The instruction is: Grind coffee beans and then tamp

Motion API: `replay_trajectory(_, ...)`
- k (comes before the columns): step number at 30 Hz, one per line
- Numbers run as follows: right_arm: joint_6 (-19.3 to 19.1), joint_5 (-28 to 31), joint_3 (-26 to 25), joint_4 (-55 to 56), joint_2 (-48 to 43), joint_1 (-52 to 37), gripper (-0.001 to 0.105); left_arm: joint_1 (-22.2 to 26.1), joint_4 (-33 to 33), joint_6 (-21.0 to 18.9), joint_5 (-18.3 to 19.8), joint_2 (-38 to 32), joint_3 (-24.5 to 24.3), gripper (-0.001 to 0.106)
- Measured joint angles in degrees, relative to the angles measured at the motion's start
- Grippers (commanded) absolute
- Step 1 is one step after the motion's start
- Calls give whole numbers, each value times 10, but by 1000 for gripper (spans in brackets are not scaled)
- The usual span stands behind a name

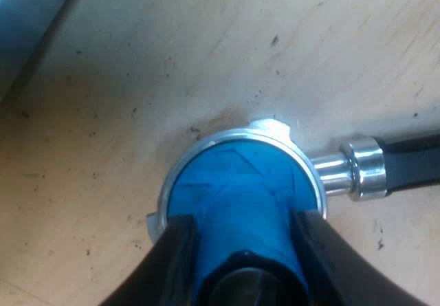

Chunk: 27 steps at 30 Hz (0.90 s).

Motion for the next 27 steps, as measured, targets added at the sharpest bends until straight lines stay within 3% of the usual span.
replay_trajectory(18, 0, 0, 0, 0, 0, 0, 85, 0, -32, 0, 13, 22, 20, 0)
replay_trajectory(27, 0, 0, 0, 0, 0, 0, 85, 0, -17, 0, 8, 13, 1, 0)
